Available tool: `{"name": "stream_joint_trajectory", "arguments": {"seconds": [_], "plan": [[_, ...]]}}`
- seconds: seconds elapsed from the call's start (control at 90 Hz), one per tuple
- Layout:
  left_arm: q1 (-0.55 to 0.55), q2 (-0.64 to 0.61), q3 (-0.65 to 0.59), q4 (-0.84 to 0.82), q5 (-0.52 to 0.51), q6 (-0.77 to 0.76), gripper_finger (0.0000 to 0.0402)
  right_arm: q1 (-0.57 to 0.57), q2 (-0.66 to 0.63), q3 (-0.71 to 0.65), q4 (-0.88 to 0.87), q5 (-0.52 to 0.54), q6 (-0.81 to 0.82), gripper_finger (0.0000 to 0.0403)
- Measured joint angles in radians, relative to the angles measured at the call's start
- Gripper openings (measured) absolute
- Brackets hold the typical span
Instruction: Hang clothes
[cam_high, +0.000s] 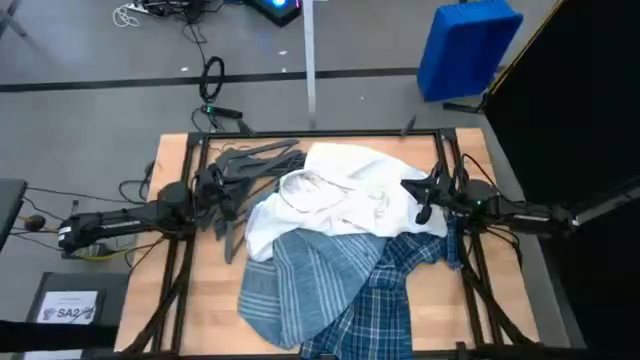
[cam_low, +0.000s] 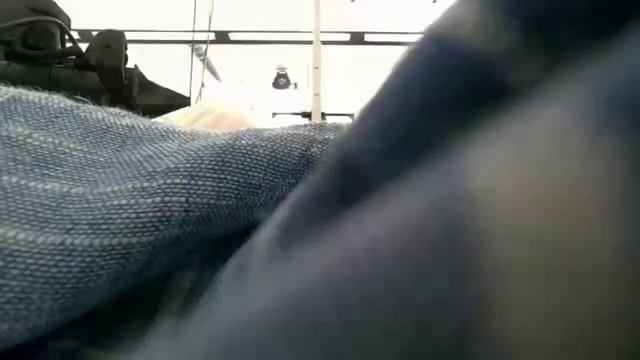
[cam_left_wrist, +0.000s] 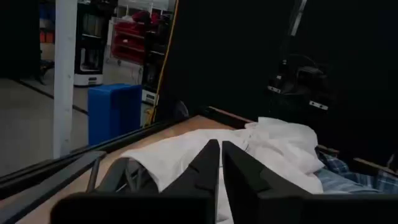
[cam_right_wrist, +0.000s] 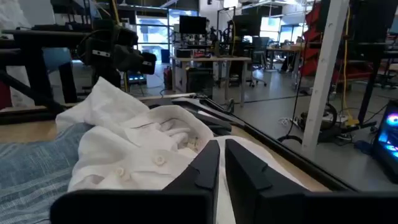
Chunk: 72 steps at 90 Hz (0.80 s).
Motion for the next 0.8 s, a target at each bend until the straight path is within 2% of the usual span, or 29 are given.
{"name": "stream_joint_trajectory", "arguments": {"seconds": [0.4,0.8], "plan": [[0.000,0.000,0.000,0.000,0.000,0.000,0.0001,0.000,0.000,0.000,0.000,0.000,0.000,0.0012],[0.000,0.000,0.000,0.000,0.000,0.000,0.0001,0.000,0.000,0.000,0.000,0.000,0.000,0.0001]]}}
